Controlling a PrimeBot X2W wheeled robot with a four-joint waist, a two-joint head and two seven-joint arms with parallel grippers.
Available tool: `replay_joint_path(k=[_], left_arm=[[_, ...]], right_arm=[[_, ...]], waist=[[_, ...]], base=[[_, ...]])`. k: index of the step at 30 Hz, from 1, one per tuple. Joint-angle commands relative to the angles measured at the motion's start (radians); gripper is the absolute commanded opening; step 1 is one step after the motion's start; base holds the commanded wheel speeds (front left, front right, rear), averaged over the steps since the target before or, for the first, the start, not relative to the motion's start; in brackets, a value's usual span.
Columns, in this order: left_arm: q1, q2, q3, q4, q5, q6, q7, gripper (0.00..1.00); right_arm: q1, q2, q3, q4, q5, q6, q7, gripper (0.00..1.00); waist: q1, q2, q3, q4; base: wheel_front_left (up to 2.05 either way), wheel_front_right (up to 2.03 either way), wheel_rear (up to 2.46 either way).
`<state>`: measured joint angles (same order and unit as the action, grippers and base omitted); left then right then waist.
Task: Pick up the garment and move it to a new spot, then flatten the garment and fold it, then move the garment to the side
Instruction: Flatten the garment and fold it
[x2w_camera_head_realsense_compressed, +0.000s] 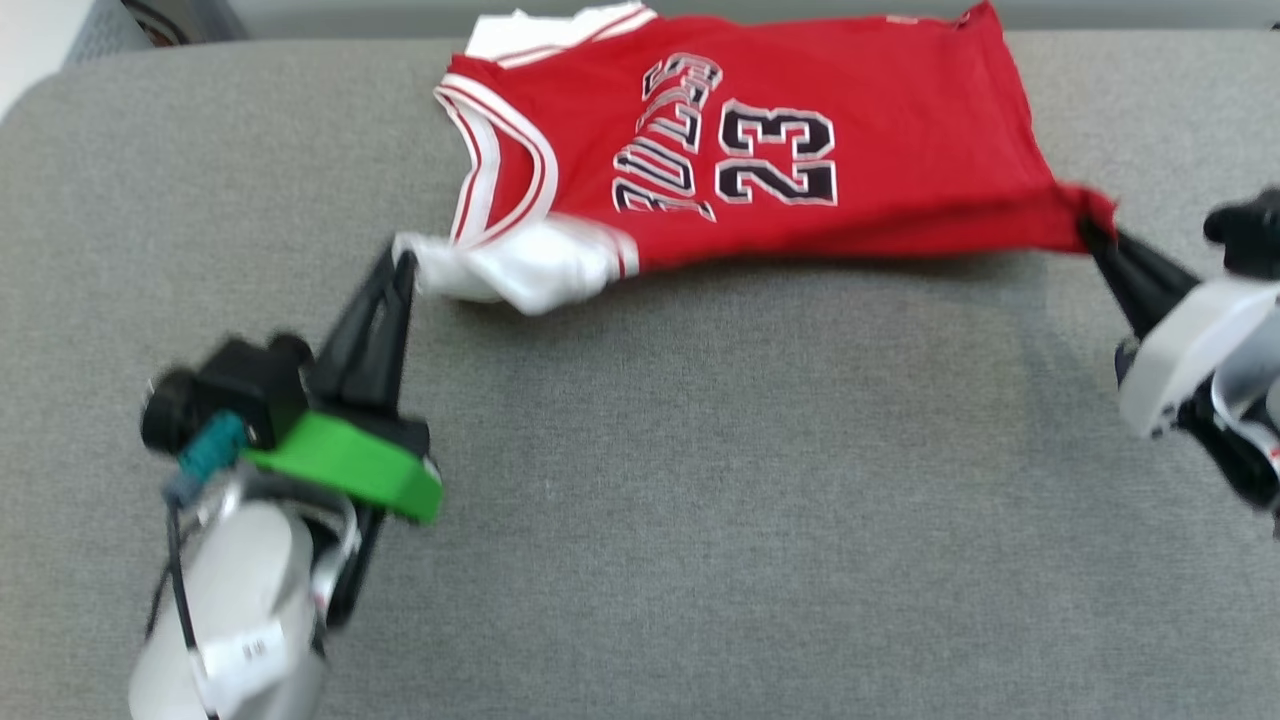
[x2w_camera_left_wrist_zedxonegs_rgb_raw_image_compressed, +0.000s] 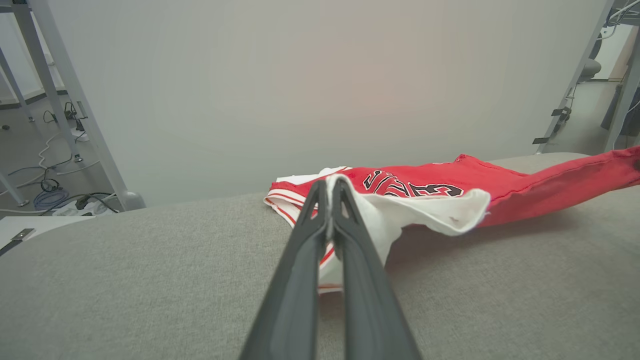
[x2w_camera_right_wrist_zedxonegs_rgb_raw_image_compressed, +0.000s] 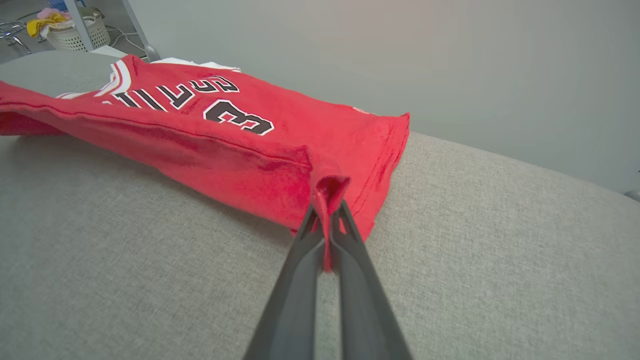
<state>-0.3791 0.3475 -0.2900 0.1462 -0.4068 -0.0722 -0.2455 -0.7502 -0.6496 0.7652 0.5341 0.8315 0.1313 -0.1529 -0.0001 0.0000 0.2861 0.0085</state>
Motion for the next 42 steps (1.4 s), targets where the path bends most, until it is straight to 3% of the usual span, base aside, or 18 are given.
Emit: replay_joint_path(k=[1,12,25,33,42], left_arm=[[0.052,0.007,-0.008,-0.019,-0.006,0.01,0.009,0.0],[0.408,0.006,-0.04,-0.042,-0.077,0.043,0.033,0.0],[0.671,0.013,-0.045,-0.077,-0.184,0.041,0.071,0.0],[0.611,0.028,-0.057,-0.073,-0.162,0.031,0.078,0.0],[0.356,0.047,-0.08,-0.019,-0.118,-0.018,0.086,0.0]], right_arm=[[0.041,-0.01,0.003,-0.015,0.007,-0.001,0.004,0.0],[0.413,-0.068,-0.079,-0.123,0.003,-0.001,0.027,0.0],[0.768,-0.038,-0.275,-0.214,-0.055,-0.001,0.093,0.0],[0.841,0.013,-0.404,-0.298,-0.109,-0.001,0.151,0.0],[0.774,0.061,-0.519,-0.39,-0.148,-0.001,0.219,0.0]], waist=[[0.0001,0.0,-0.08,0.005],[0.0001,0.0,-0.18,0.026],[0.0001,0.0,-0.243,0.025],[0.0001,0.0,-0.235,0.027],[0.0001,0.0,-0.184,0.008]], base=[[0.0,0.0,0.0],[0.0,0.0,0.0],[0.0,0.0,0.0],[0.0,0.0,0.0],[0.0,0.0,0.0]])
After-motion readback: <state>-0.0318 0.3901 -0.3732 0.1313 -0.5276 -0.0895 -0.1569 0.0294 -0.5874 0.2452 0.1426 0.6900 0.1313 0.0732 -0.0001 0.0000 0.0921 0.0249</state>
